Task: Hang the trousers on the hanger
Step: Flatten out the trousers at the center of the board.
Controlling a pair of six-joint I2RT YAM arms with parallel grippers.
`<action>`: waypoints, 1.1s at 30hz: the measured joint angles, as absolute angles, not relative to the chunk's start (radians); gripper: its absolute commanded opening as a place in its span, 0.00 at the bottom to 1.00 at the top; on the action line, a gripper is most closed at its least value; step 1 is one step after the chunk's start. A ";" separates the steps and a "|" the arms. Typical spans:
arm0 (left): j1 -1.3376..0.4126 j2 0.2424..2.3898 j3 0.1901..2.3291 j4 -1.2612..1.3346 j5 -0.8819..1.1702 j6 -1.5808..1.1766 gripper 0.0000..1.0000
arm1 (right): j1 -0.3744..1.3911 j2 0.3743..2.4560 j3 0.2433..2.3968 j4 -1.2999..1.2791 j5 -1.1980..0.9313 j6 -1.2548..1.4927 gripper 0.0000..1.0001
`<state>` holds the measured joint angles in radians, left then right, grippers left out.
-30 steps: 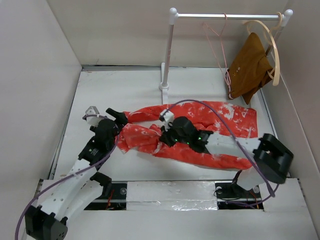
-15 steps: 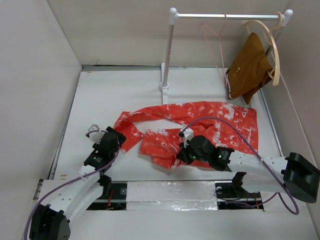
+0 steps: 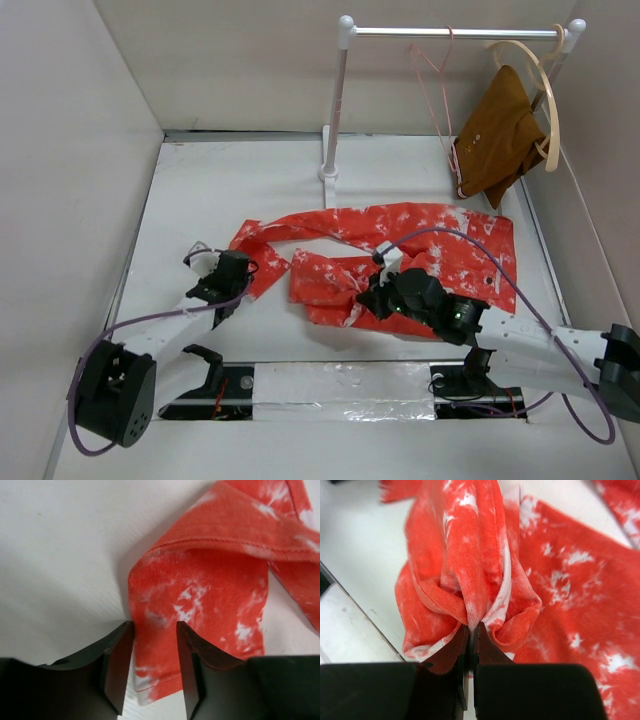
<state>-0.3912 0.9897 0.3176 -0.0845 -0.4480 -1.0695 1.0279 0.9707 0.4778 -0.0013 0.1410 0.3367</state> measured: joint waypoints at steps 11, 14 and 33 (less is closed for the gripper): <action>-0.316 1.074 0.360 -0.055 -0.435 -1.038 0.00 | 0.967 0.779 0.465 -0.004 0.156 0.331 0.00; -0.234 1.069 0.417 -0.066 -0.442 -0.988 0.00 | 0.963 0.815 0.447 0.012 0.130 0.327 0.00; -0.104 1.134 1.263 -0.127 -0.651 -0.586 0.03 | 1.048 1.028 0.442 0.157 -0.062 0.291 0.00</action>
